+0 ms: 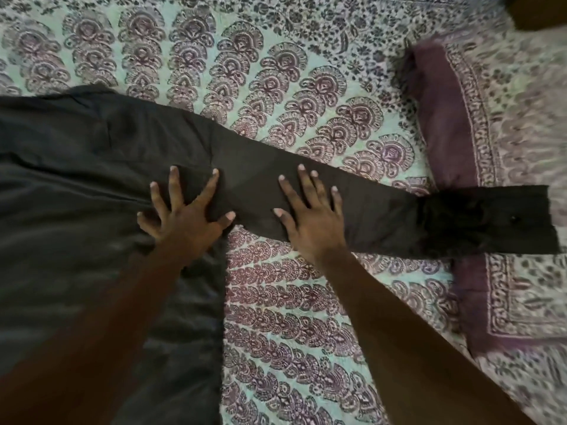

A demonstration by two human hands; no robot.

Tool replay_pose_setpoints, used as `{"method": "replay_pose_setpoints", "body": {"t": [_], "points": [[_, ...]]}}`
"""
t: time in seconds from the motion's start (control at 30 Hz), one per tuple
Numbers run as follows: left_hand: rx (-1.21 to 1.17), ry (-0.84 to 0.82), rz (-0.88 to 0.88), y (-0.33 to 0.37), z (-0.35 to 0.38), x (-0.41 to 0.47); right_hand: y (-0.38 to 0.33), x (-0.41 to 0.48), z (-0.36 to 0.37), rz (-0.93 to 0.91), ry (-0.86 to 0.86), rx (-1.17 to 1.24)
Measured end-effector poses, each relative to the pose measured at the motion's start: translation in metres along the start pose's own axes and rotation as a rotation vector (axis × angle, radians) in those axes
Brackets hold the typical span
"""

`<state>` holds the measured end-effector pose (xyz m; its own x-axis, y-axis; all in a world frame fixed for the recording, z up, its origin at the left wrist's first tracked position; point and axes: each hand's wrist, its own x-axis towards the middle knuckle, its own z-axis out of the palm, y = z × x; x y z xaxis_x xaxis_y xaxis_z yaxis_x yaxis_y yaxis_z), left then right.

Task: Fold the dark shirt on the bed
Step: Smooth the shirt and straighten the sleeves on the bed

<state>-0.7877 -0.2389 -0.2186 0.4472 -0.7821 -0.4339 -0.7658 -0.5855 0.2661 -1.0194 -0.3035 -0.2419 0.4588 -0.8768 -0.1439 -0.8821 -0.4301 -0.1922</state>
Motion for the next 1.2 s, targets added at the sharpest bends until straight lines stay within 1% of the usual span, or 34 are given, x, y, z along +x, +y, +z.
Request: {"method": "replay_pose_setpoints", "body": {"t": [0.03,0.07,0.1,0.13,0.17,0.2,0.23,0.3,0.33,0.4,0.47,0.5,0.57,0.67,0.73,0.77,0.83,0.9,0.93,1.0,1.03,1.13,1.2], "points": [[0.02,0.084,0.098,0.008,-0.001,-0.003,0.015,-0.008,-0.003,0.039,-0.005,0.007],[0.04,0.161,0.252,0.019,0.002,-0.007,0.033,-0.016,-0.006,0.07,-0.008,-0.002],[0.052,0.17,0.417,0.032,0.008,-0.009,0.052,-0.023,-0.012,0.103,-0.019,-0.014],[0.055,0.115,0.537,0.047,0.016,-0.012,0.071,-0.032,-0.018,0.138,-0.035,-0.033],[0.067,0.026,0.569,0.061,0.027,-0.016,0.088,-0.039,-0.025,0.165,-0.054,-0.064],[0.107,-0.035,0.527,0.071,0.04,-0.02,0.102,-0.045,-0.03,0.174,-0.069,-0.11],[0.157,-0.042,0.474,0.077,0.052,-0.023,0.116,-0.05,-0.037,0.162,-0.084,-0.169],[0.218,0.005,0.405,0.082,0.068,-0.027,0.143,-0.06,-0.051,0.12,-0.114,-0.273],[0.215,0.002,0.381,0.08,0.068,-0.027,0.154,-0.062,-0.059,0.107,-0.118,-0.317],[0.204,-0.056,0.345,0.084,0.065,-0.025,0.176,-0.069,-0.076,0.105,-0.119,-0.41],[0.231,-0.144,0.29,0.088,0.059,-0.023,0.19,-0.076,-0.095,0.083,-0.189,-0.528],[0.241,-0.179,0.268,0.089,0.057,-0.024,0.194,-0.079,-0.103,0.076,-0.213,-0.56],[0.238,-0.186,0.27,0.093,0.055,-0.026,0.197,-0.085,-0.117,0.11,-0.2,-0.57],[0.218,-0.185,0.282,0.091,0.053,-0.026,0.182,-0.084,-0.123,0.219,-0.201,-0.553],[0.127,-0.136,0.34,0.087,0.049,-0.031,0.159,-0.077,-0.116,0.235,-0.173,-0.455],[0.053,-0.059,0.38,0.082,0.046,-0.036,0.142,-0.072,-0.11,0.193,-0.13,-0.389],[-0.045,0.151,0.415,0.066,0.042,-0.055,0.104,-0.061,-0.093,0.053,-0.079,-0.265],[-0.011,0.339,0.316,0.036,0.047,-0.082,0.058,-0.043,-0.071,-0.115,-0.068,-0.157],[0.014,0.377,0.237,0.018,0.054,-0.097,0.033,-0.033,-0.061,-0.193,-0.059,-0.122],[0.041,0.345,0.129,-0.019,0.072,-0.131,-0.015,-0.01,-0.042,-0.313,-0.051,-0.101],[0.069,0.311,0.129,-0.036,0.081,-0.149,-0.039,0.002,-0.034,-0.361,-0.051,-0.115],[0.154,0.211,0.286,-0.073,0.101,-0.202,-0.096,0.033,-0.021,-0.455,-0.059,-0.147],[0.09,0.174,0.383,-0.086,0.104,-0.228,-0.116,0.04,-0.013,-0.511,-0.105,-0.202]]}}
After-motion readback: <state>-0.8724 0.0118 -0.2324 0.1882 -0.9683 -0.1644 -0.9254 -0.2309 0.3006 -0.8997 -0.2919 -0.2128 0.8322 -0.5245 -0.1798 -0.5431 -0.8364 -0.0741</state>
